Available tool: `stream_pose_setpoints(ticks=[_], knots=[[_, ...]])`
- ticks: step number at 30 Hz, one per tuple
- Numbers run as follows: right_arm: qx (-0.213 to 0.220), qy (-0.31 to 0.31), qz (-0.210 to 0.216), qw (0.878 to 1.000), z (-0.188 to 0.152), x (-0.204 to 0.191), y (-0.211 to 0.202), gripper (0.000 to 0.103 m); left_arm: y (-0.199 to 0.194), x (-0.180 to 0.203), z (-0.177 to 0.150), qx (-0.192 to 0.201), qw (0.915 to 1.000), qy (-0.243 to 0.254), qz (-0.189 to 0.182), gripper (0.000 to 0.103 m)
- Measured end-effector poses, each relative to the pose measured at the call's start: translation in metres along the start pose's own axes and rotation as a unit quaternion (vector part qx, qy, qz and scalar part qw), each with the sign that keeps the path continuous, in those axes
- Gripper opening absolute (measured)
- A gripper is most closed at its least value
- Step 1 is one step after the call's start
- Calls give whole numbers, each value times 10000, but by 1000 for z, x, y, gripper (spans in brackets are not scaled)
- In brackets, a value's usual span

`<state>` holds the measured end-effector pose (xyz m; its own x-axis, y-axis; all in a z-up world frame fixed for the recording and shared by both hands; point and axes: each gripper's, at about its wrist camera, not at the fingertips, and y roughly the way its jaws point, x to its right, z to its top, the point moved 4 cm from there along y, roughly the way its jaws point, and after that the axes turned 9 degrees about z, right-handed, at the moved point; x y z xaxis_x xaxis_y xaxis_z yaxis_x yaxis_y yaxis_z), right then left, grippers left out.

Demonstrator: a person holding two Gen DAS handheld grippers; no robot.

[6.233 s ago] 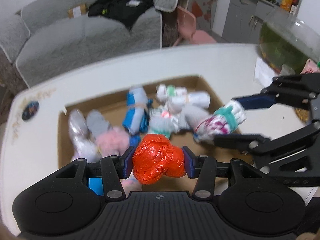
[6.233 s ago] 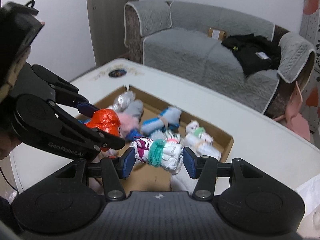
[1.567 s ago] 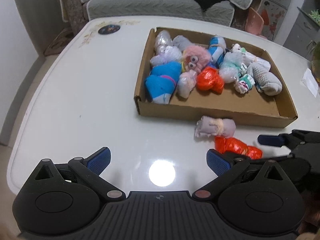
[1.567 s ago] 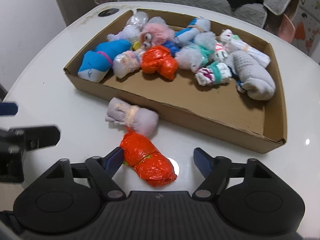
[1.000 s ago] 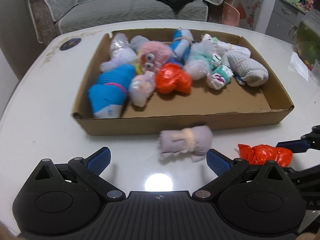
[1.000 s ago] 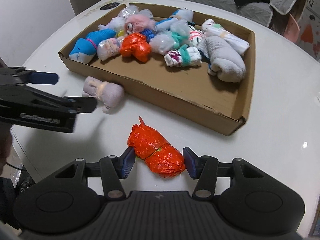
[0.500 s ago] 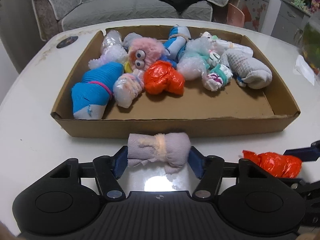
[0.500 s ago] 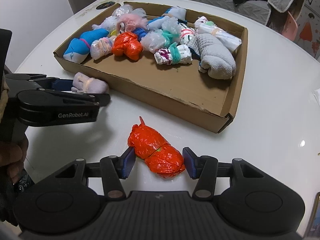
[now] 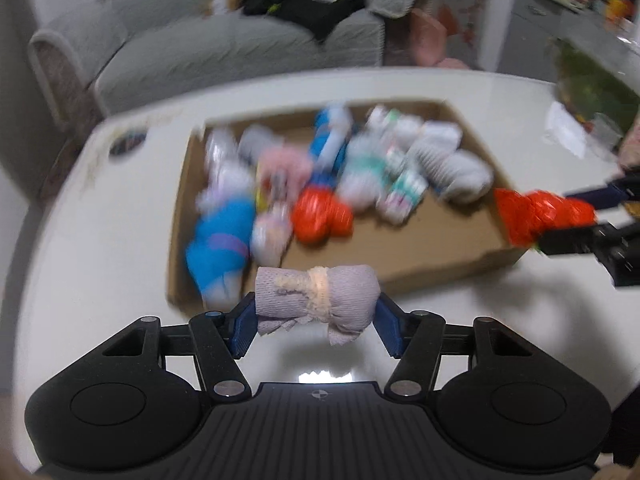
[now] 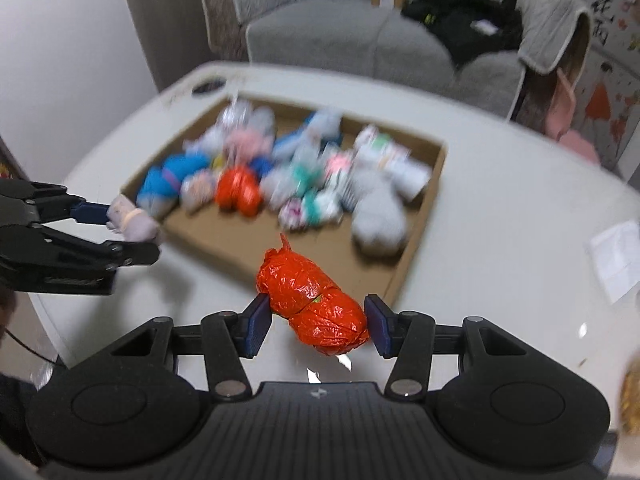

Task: Organize objects
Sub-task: 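Carry both bundles over the box and lower them in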

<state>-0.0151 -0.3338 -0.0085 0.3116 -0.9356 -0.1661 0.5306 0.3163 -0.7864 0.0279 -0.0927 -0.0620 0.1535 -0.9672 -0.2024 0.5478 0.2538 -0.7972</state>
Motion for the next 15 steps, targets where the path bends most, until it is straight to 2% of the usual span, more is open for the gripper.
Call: stream_pose_setpoints(ticks=[4, 7, 11, 15], knots=[[505, -265, 122, 9983, 26, 5, -29, 47, -33, -7, 40, 357, 9954, 885, -95, 66], [815, -619, 352, 9941, 45, 7, -47, 47, -46, -16, 63, 524, 9919, 1132, -232, 66], [753, -855, 488, 9923, 71, 5, -40, 47, -34, -13, 77, 561, 9914, 1132, -348, 66], [575, -931, 677, 9917, 71, -2, -17, 47, -2, 0, 74, 265, 9906, 1223, -548, 66]])
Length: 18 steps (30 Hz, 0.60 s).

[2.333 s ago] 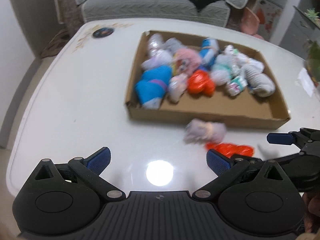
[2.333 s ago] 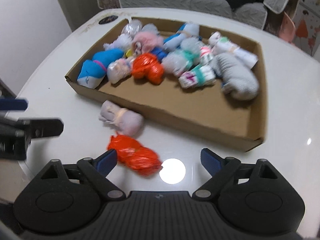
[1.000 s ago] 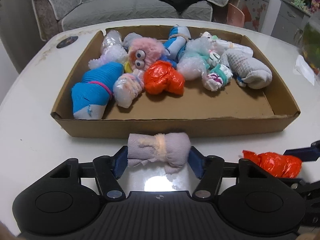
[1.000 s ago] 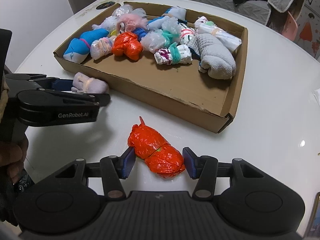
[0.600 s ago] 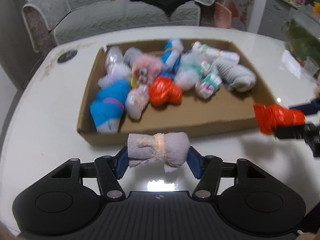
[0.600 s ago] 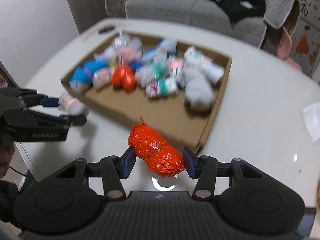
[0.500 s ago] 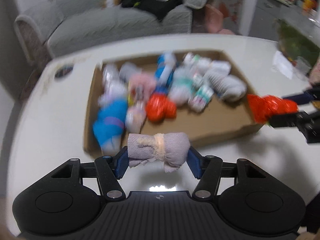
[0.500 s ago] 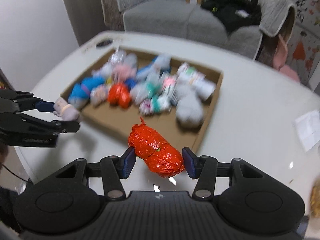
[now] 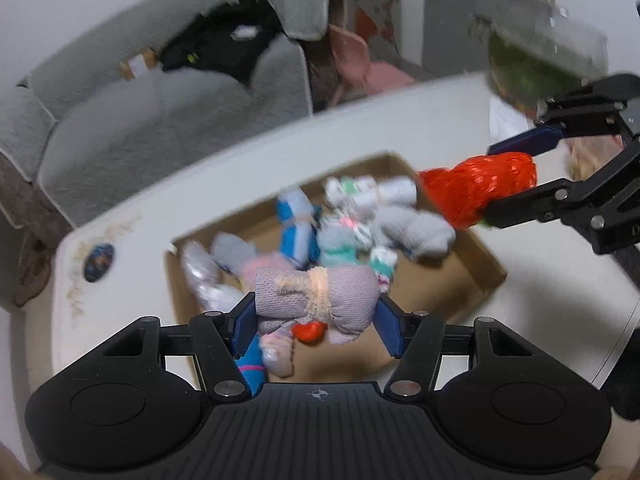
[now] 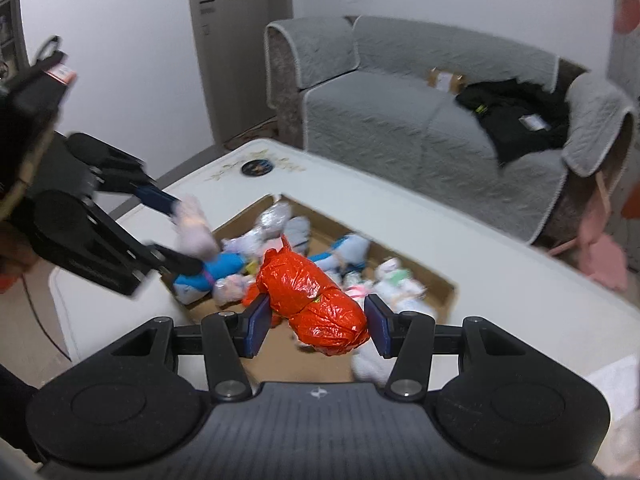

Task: Organize objects
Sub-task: 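Carry both bundles over the box and lower them in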

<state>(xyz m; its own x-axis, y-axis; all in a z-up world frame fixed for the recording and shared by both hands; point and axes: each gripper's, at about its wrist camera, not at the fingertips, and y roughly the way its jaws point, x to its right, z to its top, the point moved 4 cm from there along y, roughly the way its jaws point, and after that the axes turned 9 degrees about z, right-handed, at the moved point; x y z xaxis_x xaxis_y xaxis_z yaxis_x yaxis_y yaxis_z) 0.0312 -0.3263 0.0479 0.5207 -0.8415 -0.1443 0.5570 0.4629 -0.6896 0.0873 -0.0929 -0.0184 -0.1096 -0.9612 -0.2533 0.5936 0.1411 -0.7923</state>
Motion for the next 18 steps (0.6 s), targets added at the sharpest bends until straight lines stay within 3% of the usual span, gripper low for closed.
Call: stream_pose_setpoints(ticks=[7, 18], knots=[[-596, 121, 19, 9981, -11, 10, 37, 47, 49, -2, -6, -636, 9966, -368, -385, 66], [-1193, 453, 74, 9918, -32, 15, 72, 47, 101, 10, -28, -1402, 9865, -692, -484, 66]])
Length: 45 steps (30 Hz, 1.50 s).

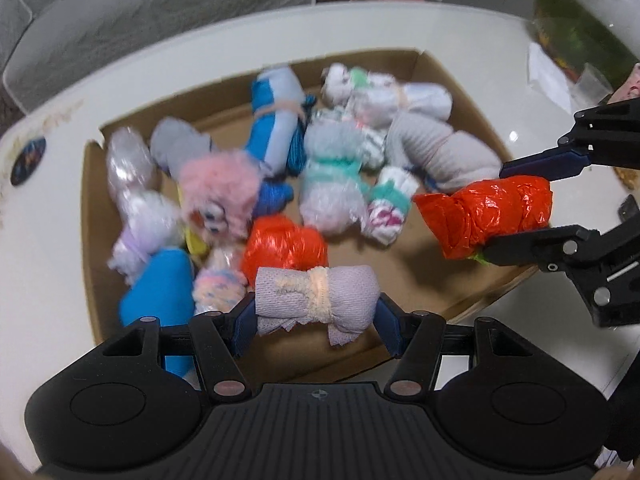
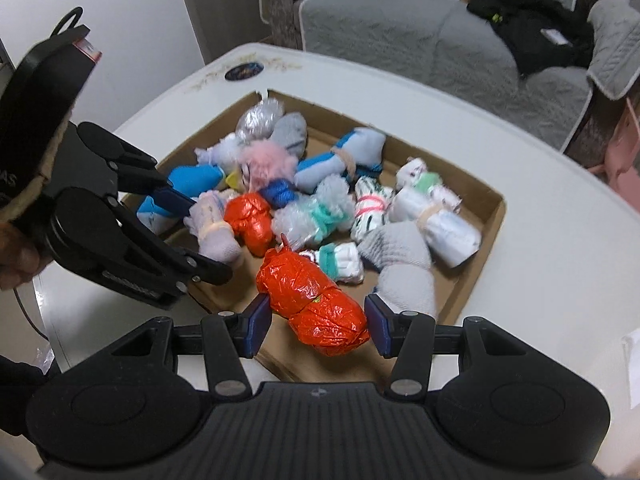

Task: Organize objects
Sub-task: 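Carry both bundles over the box and lower them in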

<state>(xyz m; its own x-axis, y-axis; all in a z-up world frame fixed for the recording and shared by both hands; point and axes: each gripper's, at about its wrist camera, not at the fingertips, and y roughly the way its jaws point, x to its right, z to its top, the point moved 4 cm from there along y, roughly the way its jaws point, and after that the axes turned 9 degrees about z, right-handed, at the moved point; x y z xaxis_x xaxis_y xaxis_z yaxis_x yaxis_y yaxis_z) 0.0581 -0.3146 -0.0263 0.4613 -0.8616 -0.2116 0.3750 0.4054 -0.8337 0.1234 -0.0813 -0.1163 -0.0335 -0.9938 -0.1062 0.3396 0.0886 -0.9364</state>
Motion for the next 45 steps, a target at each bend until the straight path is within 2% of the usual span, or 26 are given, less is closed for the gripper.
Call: stream_pose_setpoints(ticks=[8, 14, 21, 24, 26, 30, 34, 45], knots=[[-318, 123, 20, 9994, -6, -1, 18, 47, 17, 4, -12, -303, 9993, -220, -17, 66], [-665, 179, 44, 9976, -19, -1, 26, 47, 16, -5, -27, -643, 9958, -624, -171, 66], [-968, -237, 363, 9944, -41, -16, 18, 48, 3, 9, -57, -892, 9955, -278, -152, 66], [-988, -676, 594, 9910, -51, -29, 11, 48, -3, 18, -61, -726, 9971, 207, -127, 66], [-966, -812, 662, 9898, -55, -33, 5, 48, -6, 18, -60, -617, 9976, 299, -57, 66], [-868, -860, 496, 9913, -57, -31, -1, 48, -9, 17, -52, -411, 9990, 180, -84, 66], [-845, -911, 504, 9910, -55, -36, 0, 48, -9, 17, -48, -217, 9996, 201, -21, 66], [-924, -898, 388, 9909, -48, -32, 18, 46, -4, 22, -57, -99, 9997, -68, 235, 67]])
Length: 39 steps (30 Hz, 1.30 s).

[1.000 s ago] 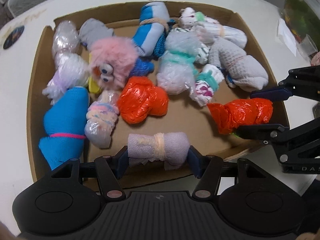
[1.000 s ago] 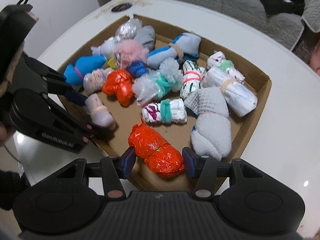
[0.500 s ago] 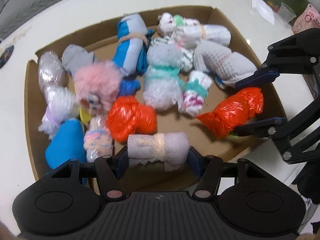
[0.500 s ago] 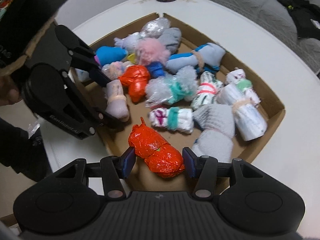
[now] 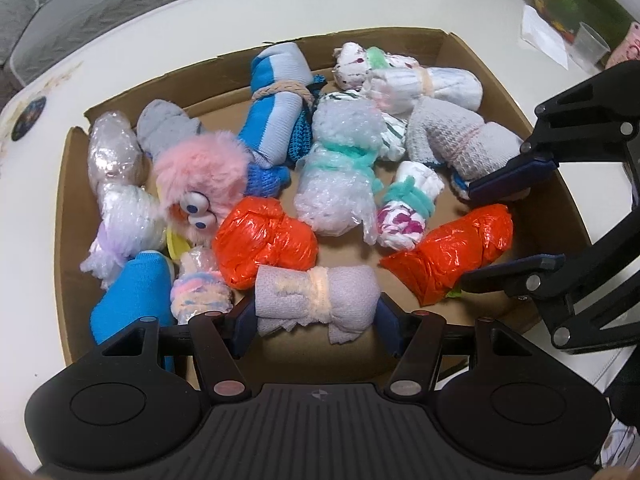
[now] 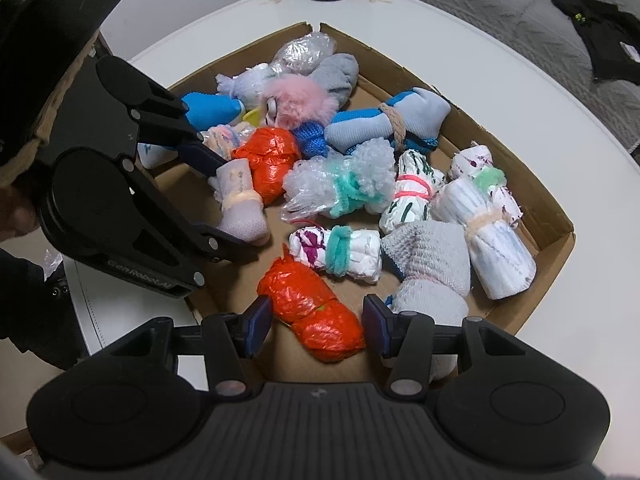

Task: Organize objects
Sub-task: 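Open both grippers and lift them away from the box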

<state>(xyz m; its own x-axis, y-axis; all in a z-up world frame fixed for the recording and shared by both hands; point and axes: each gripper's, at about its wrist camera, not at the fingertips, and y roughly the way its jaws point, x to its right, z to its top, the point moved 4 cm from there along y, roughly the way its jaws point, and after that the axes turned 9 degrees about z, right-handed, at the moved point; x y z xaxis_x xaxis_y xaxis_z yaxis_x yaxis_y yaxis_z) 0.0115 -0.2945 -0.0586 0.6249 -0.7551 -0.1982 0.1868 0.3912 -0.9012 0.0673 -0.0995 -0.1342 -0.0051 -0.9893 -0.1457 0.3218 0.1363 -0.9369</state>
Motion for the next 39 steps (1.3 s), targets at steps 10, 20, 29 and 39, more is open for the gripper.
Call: stream_pose_setpoints(ticks=[10, 20, 29, 39], knots=[[-84, 2, -27, 10000, 0, 0, 5, 46, 1, 1, -2, -35, 9996, -200, 208, 77], [-110, 112, -38, 9999, -2, 0, -6, 55, -11, 6, -2, -144, 9988, -373, 276, 100], [142, 488, -94, 9987, -3, 0, -23, 70, -29, -3, -5, -226, 9930, -1132, 239, 102], [637, 1502, -81, 9866, -10, -5, -38, 90, -69, -14, -12, 85, 9877, -1409, 673, 102]])
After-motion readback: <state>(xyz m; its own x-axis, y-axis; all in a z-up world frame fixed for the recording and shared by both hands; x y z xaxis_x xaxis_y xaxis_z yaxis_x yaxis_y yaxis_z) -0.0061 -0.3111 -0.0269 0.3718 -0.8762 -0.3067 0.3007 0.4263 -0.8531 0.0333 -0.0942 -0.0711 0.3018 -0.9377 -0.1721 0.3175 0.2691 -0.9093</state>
